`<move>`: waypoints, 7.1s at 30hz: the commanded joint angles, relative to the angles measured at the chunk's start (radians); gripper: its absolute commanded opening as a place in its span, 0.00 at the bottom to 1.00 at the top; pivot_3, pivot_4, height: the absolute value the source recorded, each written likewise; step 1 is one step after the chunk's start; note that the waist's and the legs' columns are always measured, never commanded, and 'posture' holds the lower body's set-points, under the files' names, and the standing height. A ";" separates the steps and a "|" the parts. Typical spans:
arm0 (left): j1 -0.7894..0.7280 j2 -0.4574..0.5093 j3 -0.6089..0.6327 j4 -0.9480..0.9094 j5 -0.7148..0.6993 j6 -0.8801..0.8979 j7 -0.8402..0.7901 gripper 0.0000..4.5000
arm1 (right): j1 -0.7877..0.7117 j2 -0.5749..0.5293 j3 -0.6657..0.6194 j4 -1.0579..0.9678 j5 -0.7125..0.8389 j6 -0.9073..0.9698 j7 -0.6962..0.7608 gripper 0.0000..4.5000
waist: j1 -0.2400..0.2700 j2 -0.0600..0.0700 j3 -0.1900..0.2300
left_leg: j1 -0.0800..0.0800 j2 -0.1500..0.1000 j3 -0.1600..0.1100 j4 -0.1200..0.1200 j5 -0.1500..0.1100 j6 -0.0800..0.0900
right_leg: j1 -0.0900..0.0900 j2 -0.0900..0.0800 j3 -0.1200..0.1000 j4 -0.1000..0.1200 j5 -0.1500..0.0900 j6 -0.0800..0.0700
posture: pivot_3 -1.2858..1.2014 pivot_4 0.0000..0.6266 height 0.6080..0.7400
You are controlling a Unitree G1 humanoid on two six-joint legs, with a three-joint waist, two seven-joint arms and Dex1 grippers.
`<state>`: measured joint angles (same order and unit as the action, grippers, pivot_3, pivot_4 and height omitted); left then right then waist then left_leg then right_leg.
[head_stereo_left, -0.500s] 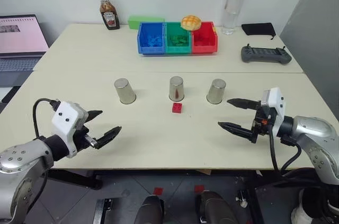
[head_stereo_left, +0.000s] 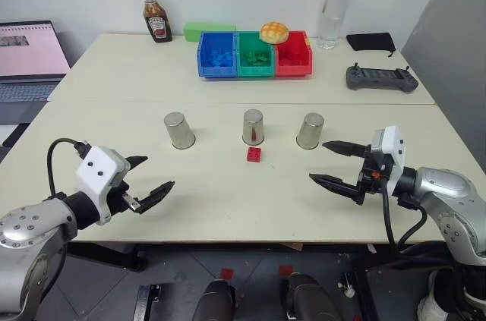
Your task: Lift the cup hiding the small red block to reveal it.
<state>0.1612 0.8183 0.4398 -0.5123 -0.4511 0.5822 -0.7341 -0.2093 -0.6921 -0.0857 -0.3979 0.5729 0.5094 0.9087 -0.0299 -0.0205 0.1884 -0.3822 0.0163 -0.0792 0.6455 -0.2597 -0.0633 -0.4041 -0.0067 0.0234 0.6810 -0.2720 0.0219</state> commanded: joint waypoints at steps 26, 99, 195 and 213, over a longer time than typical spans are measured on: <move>0.042 -0.013 -0.005 0.017 0.042 -0.132 -0.044 1.00 | 0.021 -0.027 -0.021 -0.021 -0.032 -0.063 0.002 0.99 | 0.000 0.000 0.000 | 0.000 0.000 0.000 0.000 0.000 0.000 | 0.000 0.000 0.000 0.000 0.000 0.000 | 0.52 0.24 1.00; -0.049 0.021 -0.031 0.073 0.015 -0.128 -0.078 1.00 | 0.056 -0.008 0.019 -0.038 -0.075 -0.114 0.014 0.99 | 0.000 0.000 0.000 | 0.000 0.000 0.000 0.000 0.000 0.000 | 0.000 0.000 0.000 0.000 0.000 0.000 | 0.52 0.24 1.00; -0.372 0.010 -0.271 0.114 -0.070 0.054 -0.094 1.00 | -0.334 0.232 -0.066 0.281 -0.269 0.024 -0.422 0.98 | -0.019 0.001 0.000 | 0.001 0.000 0.008 -0.001 0.000 0.000 | -0.003 0.003 0.015 0.000 0.004 -0.003 | 0.52 0.24 1.00; -0.246 0.075 -0.122 0.093 -0.082 0.054 -0.130 1.00 | 0.084 -0.063 -0.175 -0.189 0.047 0.298 -0.206 0.98 | -0.006 0.000 0.000 | 0.002 0.000 0.009 0.000 0.000 0.001 | -0.002 0.004 0.015 -0.001 0.002 0.003 | 0.52 0.24 1.00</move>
